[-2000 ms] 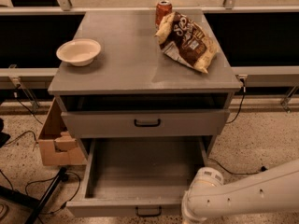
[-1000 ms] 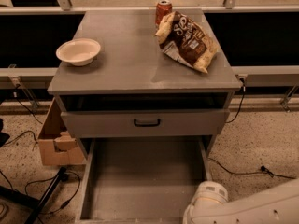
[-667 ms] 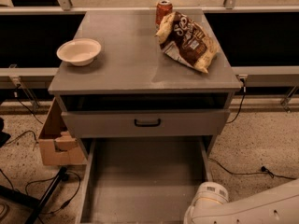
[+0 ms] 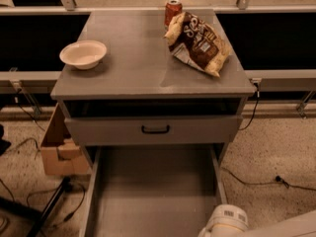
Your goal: Open middle drawer
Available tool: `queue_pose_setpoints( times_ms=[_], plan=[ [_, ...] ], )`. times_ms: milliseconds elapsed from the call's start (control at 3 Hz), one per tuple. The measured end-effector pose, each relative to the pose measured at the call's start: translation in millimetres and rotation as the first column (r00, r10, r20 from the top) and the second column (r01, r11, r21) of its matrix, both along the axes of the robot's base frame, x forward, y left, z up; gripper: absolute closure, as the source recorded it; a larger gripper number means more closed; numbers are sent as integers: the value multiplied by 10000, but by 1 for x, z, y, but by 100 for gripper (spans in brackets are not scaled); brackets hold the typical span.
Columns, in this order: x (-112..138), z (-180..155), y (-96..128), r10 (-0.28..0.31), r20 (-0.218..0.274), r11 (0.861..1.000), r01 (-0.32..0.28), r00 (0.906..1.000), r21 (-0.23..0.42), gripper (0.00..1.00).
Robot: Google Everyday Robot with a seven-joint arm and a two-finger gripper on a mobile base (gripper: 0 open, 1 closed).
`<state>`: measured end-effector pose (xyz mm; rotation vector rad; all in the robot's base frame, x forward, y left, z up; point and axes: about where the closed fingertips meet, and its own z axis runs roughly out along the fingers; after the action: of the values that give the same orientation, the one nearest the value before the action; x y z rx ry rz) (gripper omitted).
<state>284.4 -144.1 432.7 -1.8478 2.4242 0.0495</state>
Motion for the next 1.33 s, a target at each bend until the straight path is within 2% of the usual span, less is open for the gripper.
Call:
queue_pose_setpoints(
  times_ms=[333,1333],
  plan=[
    [0,0,0,0,-2,10000,0,10000,-2,97],
    [-1,0,-1,7,-15,10000,-7,10000,-15,28]
  ],
)
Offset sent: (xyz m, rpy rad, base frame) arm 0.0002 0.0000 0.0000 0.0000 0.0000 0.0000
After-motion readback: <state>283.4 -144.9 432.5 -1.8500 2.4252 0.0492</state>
